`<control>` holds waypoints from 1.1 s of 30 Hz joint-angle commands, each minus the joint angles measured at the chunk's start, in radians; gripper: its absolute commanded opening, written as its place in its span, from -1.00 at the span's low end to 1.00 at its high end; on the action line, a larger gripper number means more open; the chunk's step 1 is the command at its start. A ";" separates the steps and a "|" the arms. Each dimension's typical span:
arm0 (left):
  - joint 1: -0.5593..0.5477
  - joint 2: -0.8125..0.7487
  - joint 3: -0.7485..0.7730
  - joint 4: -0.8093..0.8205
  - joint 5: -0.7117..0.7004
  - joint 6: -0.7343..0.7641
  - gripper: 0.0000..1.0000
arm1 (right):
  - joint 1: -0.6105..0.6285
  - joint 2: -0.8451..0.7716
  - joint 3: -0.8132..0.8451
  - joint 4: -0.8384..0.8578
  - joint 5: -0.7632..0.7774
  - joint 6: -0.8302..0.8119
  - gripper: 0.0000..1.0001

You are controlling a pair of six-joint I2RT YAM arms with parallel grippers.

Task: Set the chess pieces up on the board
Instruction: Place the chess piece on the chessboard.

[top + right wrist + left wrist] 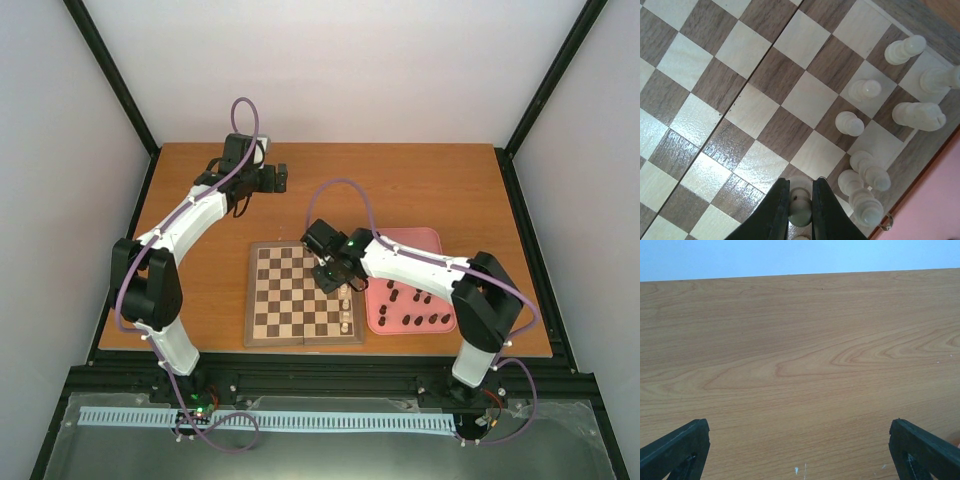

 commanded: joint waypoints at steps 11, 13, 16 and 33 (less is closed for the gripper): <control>0.008 0.001 0.045 -0.013 0.002 -0.006 0.99 | 0.006 0.093 0.047 0.011 0.037 0.002 -0.89; 0.007 0.004 0.045 -0.012 0.002 -0.006 0.99 | 0.004 0.094 0.046 0.014 0.042 0.003 -0.89; 0.008 0.004 0.046 -0.013 0.002 -0.006 0.99 | -0.002 0.099 0.041 0.018 0.044 0.003 -0.89; 0.007 0.008 0.047 -0.012 0.004 -0.006 1.00 | -0.029 0.122 0.010 0.054 0.028 -0.001 -0.88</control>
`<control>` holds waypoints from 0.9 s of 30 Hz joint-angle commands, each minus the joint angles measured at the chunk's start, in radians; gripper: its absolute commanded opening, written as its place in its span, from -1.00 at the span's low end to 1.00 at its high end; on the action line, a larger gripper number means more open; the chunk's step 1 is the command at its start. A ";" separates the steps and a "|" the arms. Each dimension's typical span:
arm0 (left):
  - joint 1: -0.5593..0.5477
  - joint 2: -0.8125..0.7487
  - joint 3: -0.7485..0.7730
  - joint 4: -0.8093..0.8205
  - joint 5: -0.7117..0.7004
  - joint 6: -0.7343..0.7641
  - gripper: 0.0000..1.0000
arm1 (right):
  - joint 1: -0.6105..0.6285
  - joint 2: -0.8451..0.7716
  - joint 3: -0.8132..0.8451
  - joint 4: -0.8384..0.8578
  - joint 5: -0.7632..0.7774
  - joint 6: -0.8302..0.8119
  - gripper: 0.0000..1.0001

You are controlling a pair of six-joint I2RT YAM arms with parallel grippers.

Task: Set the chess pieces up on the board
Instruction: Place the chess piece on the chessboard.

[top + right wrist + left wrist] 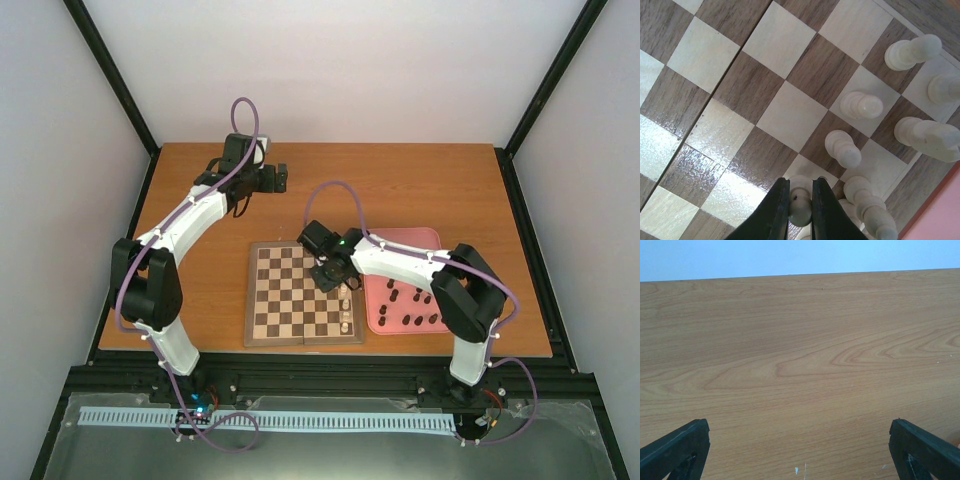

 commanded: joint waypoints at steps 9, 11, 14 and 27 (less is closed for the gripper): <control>0.007 0.009 0.047 -0.013 0.004 -0.006 0.99 | -0.013 0.020 -0.022 0.022 -0.005 -0.001 -0.87; 0.008 0.009 0.047 -0.013 0.004 -0.007 0.99 | -0.013 0.021 -0.024 0.022 -0.006 0.000 -0.87; 0.007 0.009 0.046 -0.012 0.005 -0.008 0.99 | -0.013 0.021 -0.027 0.019 0.006 0.002 -0.86; 0.008 0.007 0.047 -0.012 0.006 -0.007 1.00 | -0.015 0.029 -0.022 0.012 -0.002 -0.001 -0.69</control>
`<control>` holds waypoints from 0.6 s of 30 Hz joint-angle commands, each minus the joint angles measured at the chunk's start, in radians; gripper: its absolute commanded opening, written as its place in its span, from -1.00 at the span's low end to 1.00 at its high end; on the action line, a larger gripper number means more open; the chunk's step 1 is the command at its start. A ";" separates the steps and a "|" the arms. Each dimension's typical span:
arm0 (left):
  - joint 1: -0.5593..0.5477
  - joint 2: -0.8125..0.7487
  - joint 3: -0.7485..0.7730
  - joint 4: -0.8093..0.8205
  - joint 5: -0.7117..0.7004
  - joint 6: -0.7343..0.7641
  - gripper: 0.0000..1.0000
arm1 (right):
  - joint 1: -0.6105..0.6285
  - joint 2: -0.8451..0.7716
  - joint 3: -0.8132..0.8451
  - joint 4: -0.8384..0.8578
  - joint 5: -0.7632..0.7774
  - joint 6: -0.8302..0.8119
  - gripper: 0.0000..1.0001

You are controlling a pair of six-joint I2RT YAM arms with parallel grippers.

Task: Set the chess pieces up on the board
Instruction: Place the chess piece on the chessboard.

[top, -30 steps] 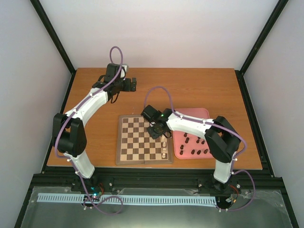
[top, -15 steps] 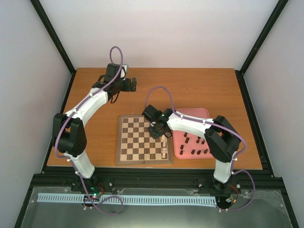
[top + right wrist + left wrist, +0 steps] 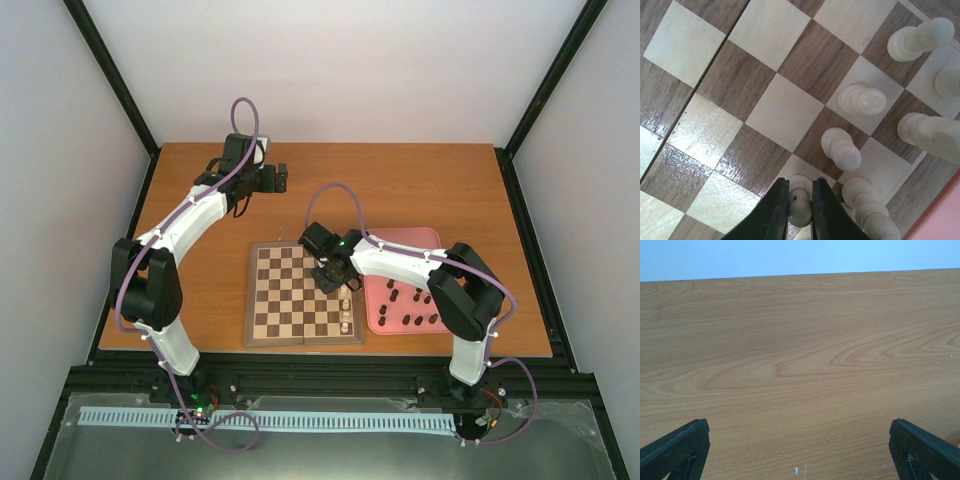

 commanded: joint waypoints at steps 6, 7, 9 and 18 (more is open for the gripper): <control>0.007 0.007 0.048 -0.012 0.007 -0.007 1.00 | -0.005 0.001 -0.004 -0.006 -0.001 -0.004 -0.53; 0.008 0.008 0.048 -0.012 0.006 -0.007 1.00 | -0.004 -0.005 -0.004 -0.006 -0.002 -0.006 -0.51; 0.008 0.008 0.048 -0.011 0.006 -0.007 0.99 | -0.004 -0.016 -0.001 -0.008 -0.005 -0.009 -0.49; 0.007 0.004 0.050 -0.019 0.006 -0.005 1.00 | -0.003 -0.147 0.019 -0.041 0.025 -0.016 -0.17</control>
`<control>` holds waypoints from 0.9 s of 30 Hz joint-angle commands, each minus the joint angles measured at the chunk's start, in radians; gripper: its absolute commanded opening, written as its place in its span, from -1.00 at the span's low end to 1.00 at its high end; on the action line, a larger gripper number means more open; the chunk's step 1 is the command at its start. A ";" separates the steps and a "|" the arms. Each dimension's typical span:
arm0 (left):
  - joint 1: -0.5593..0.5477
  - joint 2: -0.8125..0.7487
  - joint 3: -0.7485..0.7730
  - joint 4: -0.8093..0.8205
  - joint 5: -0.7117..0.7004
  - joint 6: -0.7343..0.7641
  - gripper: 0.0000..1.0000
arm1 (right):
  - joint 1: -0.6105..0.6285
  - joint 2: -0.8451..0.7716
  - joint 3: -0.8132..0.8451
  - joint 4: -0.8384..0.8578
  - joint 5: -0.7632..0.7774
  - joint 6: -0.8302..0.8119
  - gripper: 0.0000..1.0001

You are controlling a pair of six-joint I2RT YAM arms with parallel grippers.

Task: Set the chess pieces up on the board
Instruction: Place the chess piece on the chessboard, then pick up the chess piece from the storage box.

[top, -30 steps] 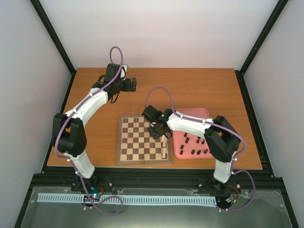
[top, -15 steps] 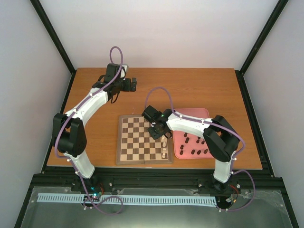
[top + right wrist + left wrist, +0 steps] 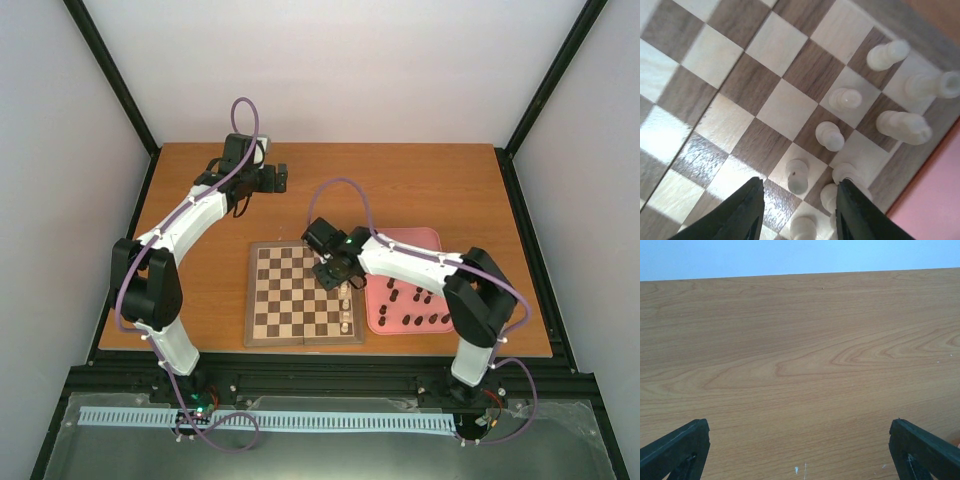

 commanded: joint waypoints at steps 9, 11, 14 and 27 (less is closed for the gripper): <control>0.007 -0.002 0.048 -0.017 0.012 -0.005 0.99 | -0.157 -0.245 -0.081 -0.018 0.110 0.013 0.06; 0.007 -0.003 0.049 -0.018 0.013 -0.005 0.99 | -0.230 -0.270 -0.128 -0.002 0.113 0.013 0.05; 0.007 -0.002 0.050 -0.015 0.018 -0.007 1.00 | -0.322 -0.281 -0.190 0.027 0.109 0.010 0.03; 0.008 0.006 0.052 -0.016 0.017 -0.005 0.99 | -0.448 -0.139 -0.264 0.146 0.062 -0.010 -0.07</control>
